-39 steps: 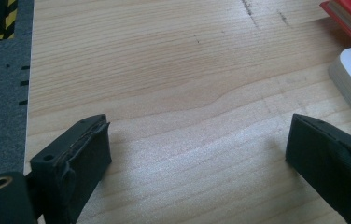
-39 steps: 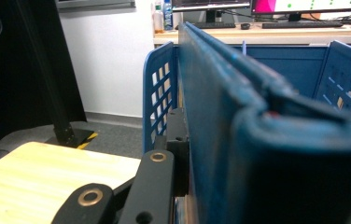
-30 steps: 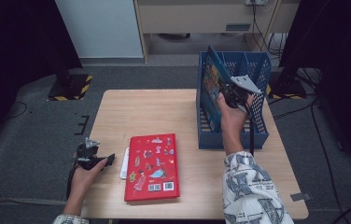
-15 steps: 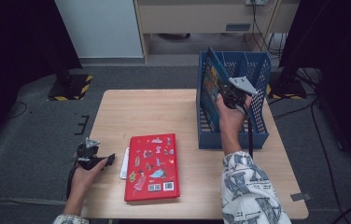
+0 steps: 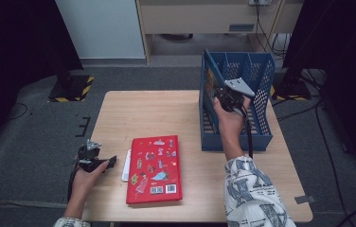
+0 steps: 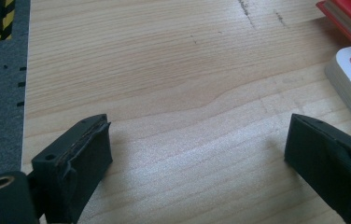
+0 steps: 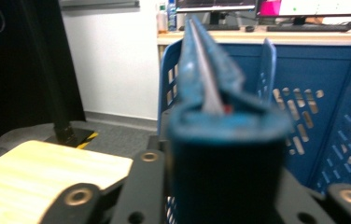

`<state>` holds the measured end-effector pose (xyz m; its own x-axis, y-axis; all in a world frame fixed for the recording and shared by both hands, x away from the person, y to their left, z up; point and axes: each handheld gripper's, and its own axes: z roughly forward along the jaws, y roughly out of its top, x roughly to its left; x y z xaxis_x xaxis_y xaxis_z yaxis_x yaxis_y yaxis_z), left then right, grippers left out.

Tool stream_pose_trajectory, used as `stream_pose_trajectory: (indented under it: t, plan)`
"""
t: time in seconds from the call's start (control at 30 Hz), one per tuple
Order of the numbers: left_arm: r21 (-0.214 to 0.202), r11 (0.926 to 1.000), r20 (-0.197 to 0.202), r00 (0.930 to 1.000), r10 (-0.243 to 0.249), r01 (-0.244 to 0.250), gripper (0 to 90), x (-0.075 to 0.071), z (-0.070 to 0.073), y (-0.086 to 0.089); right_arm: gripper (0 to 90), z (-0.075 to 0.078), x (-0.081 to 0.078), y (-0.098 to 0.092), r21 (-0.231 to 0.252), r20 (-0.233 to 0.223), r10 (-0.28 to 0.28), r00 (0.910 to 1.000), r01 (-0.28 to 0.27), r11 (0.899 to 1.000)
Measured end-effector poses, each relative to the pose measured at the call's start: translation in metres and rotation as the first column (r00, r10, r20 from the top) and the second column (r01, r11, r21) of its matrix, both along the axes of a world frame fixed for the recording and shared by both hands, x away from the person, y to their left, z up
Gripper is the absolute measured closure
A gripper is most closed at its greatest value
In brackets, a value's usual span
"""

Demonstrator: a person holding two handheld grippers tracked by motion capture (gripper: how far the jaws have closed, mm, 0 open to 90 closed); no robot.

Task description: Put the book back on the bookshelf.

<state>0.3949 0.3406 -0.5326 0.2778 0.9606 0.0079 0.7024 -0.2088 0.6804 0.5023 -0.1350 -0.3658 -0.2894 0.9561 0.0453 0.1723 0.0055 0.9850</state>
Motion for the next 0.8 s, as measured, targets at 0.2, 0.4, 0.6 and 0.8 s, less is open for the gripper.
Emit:
stream_pose_trajectory:
  t: [0.2,0.4,0.6,0.8]
  plan:
    - [0.0,1.0,0.0,1.0,0.001,-0.001,6.2,0.0,0.0,0.0,62.9,0.0,-0.006,-0.003,-0.005,-0.024,0.038,0.999,-0.038,0.999]
    - [0.001,1.0,0.0,1.0,0.002,-0.002,6.2,-0.001,0.0,0.0,58.5,-0.004,-0.021,-0.007,-0.004,-0.04,0.072,0.9966,-0.072,0.997]
    - [0.001,1.0,-0.001,1.0,0.003,-0.003,6.2,-0.001,0.0,0.0,58.7,-0.011,-0.035,-0.012,-0.027,-0.083,0.082,0.9932,-0.084,0.996]
    - [0.001,1.0,-0.001,1.0,0.004,-0.004,6.0,-0.001,0.0,0.0,63.1,-0.02,-0.044,-0.018,-0.032,-0.112,0.095,0.9891,-0.099,0.995]
